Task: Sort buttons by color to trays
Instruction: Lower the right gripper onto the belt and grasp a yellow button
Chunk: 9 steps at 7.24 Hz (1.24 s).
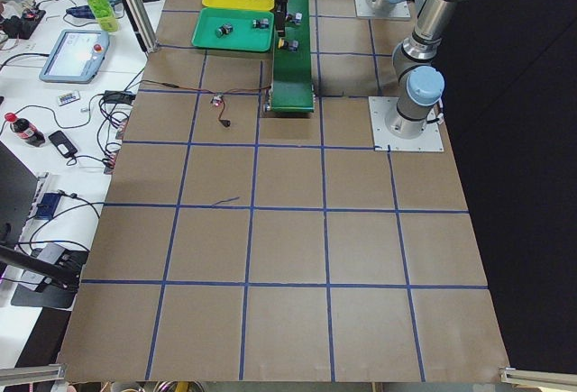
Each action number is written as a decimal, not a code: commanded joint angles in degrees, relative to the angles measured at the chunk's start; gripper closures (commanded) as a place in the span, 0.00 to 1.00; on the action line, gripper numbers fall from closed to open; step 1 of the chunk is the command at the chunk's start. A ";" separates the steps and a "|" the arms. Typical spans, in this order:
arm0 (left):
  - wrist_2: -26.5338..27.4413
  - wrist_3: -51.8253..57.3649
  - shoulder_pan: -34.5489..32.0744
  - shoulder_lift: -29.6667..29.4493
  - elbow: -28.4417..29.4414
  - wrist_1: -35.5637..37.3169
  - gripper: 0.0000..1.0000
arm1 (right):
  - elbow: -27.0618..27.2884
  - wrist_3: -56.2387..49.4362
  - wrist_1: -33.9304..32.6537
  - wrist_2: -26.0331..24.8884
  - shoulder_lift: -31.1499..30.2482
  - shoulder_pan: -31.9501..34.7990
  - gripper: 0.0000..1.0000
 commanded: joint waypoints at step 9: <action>0.26 0.18 0.00 0.35 -0.78 0.09 0.00 | 0.65 7.32 -1.23 2.67 1.39 3.97 0.03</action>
